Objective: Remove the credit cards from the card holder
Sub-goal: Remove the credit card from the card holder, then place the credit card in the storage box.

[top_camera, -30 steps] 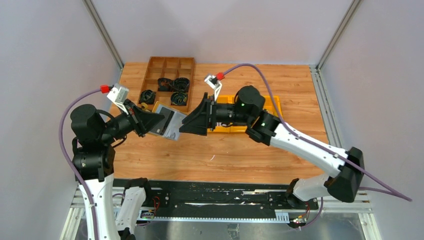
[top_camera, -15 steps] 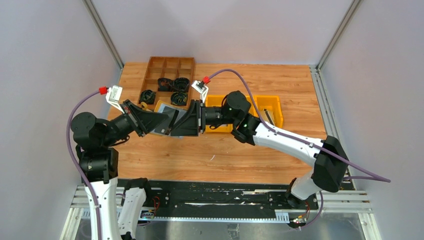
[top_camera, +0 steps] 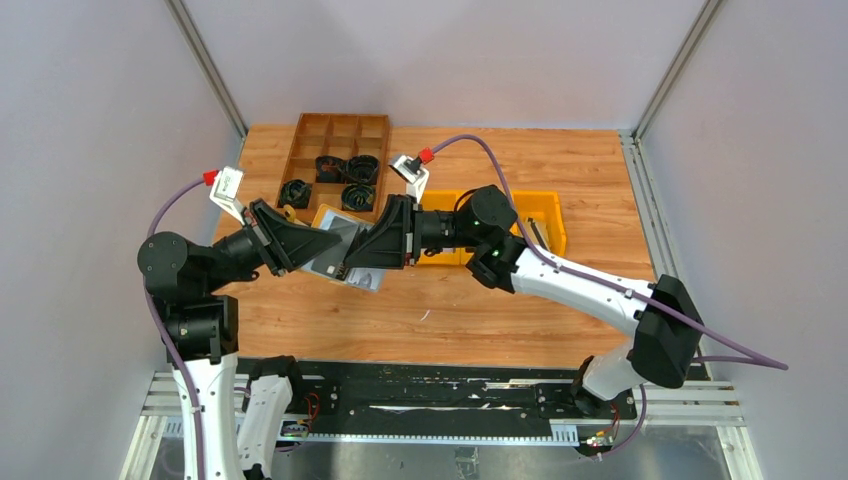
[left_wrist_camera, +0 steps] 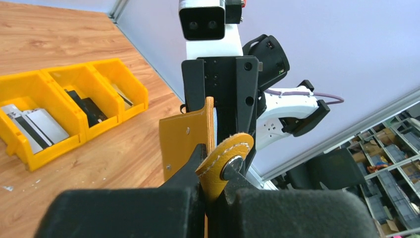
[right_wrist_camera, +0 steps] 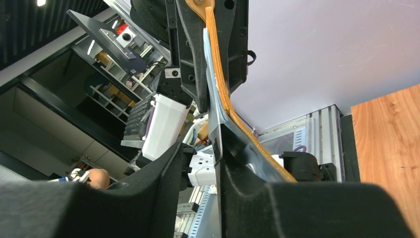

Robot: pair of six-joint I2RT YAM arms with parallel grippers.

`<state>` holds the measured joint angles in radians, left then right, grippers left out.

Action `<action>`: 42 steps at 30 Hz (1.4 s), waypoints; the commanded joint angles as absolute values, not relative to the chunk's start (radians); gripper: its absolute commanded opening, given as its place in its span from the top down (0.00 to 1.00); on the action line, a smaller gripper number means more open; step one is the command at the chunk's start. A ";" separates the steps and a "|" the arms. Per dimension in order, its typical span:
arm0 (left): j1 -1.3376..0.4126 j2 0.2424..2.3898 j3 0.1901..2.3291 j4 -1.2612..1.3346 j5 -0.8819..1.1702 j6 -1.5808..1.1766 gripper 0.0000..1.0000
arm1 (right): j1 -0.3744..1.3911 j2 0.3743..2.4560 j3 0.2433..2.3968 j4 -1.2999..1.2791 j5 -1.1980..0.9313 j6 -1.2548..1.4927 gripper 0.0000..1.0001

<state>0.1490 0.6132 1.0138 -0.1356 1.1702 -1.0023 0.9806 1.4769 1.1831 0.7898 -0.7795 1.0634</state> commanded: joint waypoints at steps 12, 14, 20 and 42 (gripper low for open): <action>0.146 0.652 1.093 -0.287 1.183 -0.893 1.00 | 0.970 1.398 1.101 0.865 -0.770 1.087 1.00; 0.146 0.647 1.098 -0.288 1.172 -0.884 1.00 | 0.966 1.389 1.093 0.857 -0.772 1.077 1.00; 0.147 0.654 1.148 -0.359 1.135 -0.811 1.00 | 0.945 1.360 1.063 0.815 -0.758 1.068 1.00; 0.146 0.719 1.246 -0.805 0.838 -0.098 1.00 | 0.473 1.303 1.255 -0.420 -0.535 0.421 1.00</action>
<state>0.1421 0.6846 1.2598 -0.7650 0.7486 -0.1638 0.5671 1.2556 1.1782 -0.0441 -0.6788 0.6640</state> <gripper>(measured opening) 0.042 0.006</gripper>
